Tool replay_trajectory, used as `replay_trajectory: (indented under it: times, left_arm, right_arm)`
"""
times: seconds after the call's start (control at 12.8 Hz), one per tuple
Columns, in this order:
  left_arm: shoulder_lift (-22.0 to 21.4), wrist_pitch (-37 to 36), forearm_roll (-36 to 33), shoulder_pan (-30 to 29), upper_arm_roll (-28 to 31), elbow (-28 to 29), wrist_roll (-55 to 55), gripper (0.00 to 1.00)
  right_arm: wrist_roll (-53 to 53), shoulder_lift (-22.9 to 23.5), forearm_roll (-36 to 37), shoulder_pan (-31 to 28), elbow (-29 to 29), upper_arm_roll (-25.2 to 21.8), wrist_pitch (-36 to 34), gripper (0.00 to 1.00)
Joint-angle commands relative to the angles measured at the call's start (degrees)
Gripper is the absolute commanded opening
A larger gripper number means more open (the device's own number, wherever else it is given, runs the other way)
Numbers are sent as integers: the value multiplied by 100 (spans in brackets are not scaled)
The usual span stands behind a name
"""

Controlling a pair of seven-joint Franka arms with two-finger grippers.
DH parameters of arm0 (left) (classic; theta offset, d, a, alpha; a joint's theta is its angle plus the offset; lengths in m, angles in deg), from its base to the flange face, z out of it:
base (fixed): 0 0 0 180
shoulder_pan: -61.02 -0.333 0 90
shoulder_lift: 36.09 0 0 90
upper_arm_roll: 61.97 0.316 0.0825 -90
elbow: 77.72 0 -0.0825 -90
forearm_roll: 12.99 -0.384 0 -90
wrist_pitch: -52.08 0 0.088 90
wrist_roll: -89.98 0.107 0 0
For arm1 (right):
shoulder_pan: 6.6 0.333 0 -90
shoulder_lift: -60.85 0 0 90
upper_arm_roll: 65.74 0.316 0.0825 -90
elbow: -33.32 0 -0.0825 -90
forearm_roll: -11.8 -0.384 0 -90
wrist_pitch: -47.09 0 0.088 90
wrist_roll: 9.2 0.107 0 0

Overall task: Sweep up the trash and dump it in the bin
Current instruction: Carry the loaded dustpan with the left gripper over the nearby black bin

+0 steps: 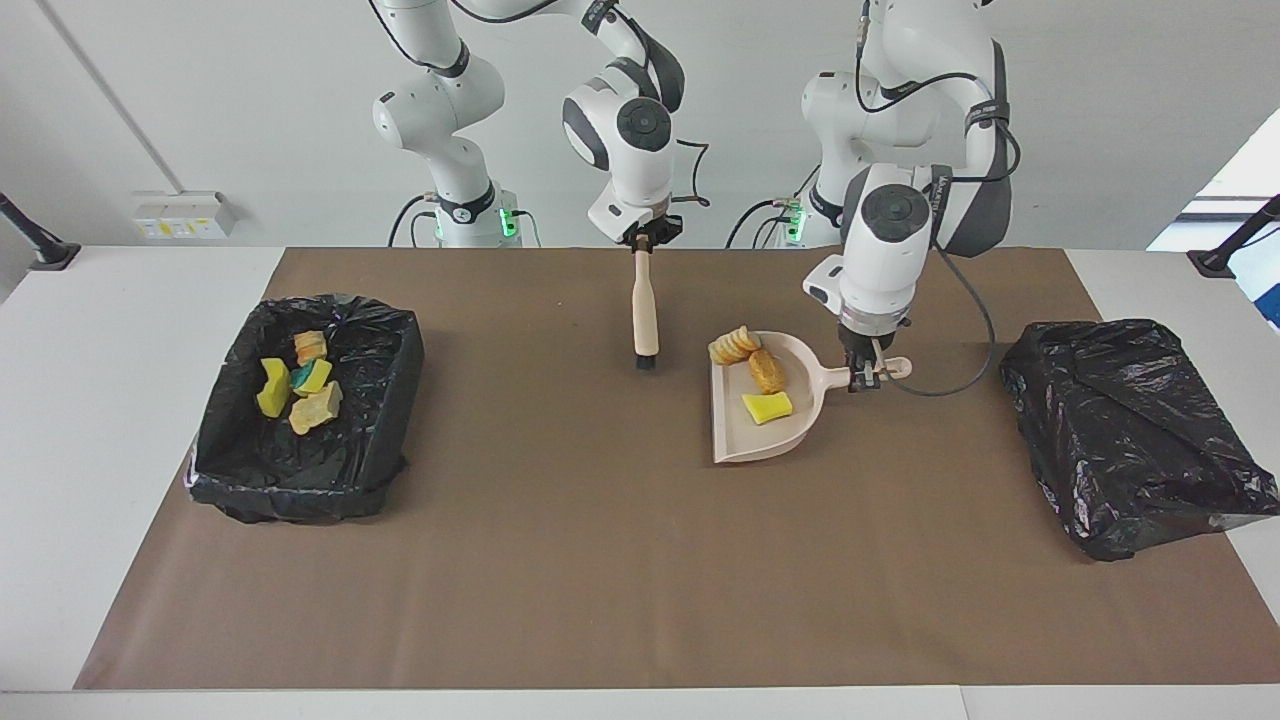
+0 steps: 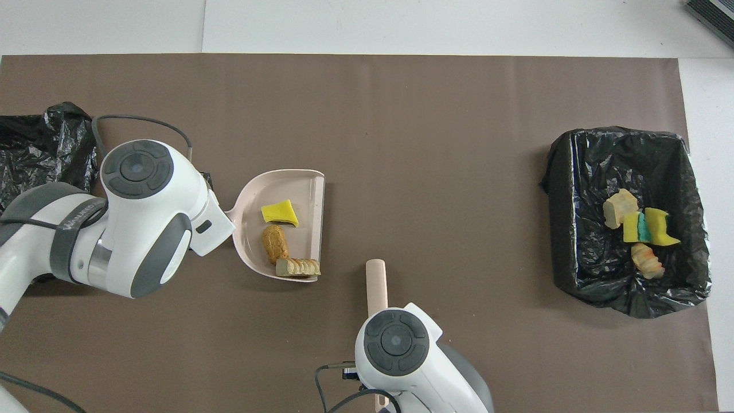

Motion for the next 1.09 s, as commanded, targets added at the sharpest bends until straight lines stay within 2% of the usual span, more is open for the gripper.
replay_trajectory:
  times: [0.0,0.08,0.55,0.7,1.01]
  left_arm:
    - [-238,64,466,-545,-52,-89,768,0]
    - [-238,3,633,-729,-34,-273,1084,0]
    - [-177,-435,766,-1899,-17,-1222,1878,0]
    - [-11,-1006,977,-2442,1,-1766,2018,0]
    - [376,-1596,934,-3243,1,-2532,2379,0]
  right_arm:
    - [219,-727,-94,183,941,-8,482,0]
    - [272,-842,-102,174,1214,-8,780,0]
    - [412,-694,-102,489,1401,-8,1265,0]
    - [422,-641,-93,579,1533,-8,1503,0]
    - [395,-597,-93,526,1524,-8,1495,0]
